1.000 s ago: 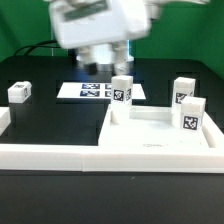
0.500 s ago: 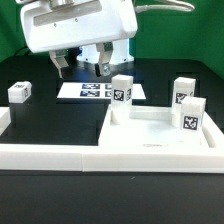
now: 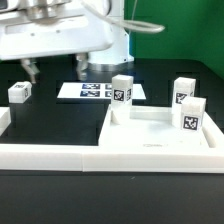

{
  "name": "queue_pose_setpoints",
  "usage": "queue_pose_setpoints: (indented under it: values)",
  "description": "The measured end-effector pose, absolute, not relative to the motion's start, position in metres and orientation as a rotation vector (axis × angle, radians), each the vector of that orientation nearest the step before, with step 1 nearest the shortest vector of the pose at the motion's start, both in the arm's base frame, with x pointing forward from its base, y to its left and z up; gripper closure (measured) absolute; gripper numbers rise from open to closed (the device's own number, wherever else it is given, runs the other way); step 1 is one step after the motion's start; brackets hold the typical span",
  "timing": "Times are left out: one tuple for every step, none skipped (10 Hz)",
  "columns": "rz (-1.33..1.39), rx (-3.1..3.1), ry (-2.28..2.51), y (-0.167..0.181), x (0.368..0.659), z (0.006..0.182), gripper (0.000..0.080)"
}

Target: Assemble square table

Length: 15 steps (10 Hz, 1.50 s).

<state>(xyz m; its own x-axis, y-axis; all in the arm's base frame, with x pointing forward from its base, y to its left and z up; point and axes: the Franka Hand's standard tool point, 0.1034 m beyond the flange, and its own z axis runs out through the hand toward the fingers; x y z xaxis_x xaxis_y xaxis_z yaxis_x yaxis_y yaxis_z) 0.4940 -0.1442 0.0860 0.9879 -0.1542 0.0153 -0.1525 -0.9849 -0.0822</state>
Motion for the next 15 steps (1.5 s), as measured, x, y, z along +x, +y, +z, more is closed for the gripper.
queue_pose_setpoints:
  values:
    - [-0.077,-3.095,0.110,-0.165,0.494,0.090,0.0151]
    - [-0.076,-3.096,0.056,-0.161,0.494,0.089,0.0151]
    - [-0.076,-3.097,-0.061,-0.161,0.494,0.089,0.0151]
    - [-0.070,-3.095,-0.051,-0.161,0.494,0.088,0.0151]
    - [-0.051,-3.090,-0.043,-0.159,0.493,0.088,0.0151]
    - [-0.048,-3.091,-0.036,-0.162,0.492,0.087,0.0151]
    - [0.027,-3.083,-0.006,-0.172,0.480,0.080,0.0151]
    - [0.184,-3.075,0.003,-0.189,0.456,0.070,0.0151]
    - [0.327,-3.071,0.001,-0.210,0.432,0.063,0.0151]
    - [0.463,-3.053,0.044,-0.233,0.412,0.060,0.0151]
    - [0.634,-3.020,0.136,-0.242,0.394,0.054,0.0151]
    - [0.751,-2.987,0.159,-0.239,0.390,0.049,0.0151]
    - [0.831,-2.953,0.144,-0.237,0.393,0.050,0.0151]
    - [0.890,-2.930,0.144,-0.236,0.393,0.049,0.0151]
    - [1.026,-2.880,0.184,-0.231,0.385,0.049,0.0151]
